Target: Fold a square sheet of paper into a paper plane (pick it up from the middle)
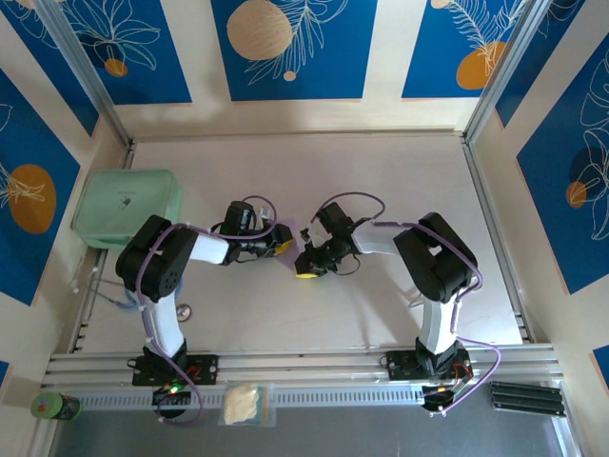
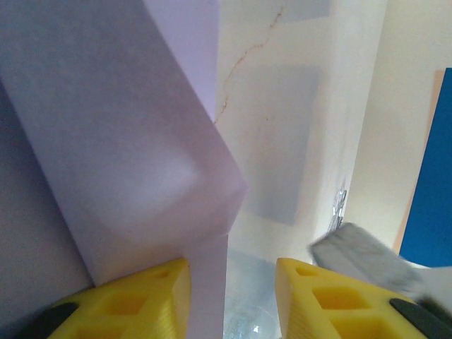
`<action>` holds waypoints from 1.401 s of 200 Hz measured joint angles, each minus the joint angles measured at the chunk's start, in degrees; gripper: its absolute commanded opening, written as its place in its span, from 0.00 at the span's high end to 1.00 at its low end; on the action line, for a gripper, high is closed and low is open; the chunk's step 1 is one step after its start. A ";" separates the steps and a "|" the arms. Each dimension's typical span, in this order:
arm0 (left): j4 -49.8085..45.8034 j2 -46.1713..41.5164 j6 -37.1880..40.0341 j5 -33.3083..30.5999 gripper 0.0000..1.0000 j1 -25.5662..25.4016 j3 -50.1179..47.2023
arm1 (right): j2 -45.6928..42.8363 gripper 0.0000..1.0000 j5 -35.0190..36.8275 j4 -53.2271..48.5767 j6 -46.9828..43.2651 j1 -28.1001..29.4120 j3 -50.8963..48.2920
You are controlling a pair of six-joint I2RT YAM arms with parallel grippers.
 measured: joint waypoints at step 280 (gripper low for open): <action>-17.16 -0.63 8.96 -2.14 0.73 0.31 8.63 | 5.55 0.86 1.95 -7.58 -1.60 -0.72 5.29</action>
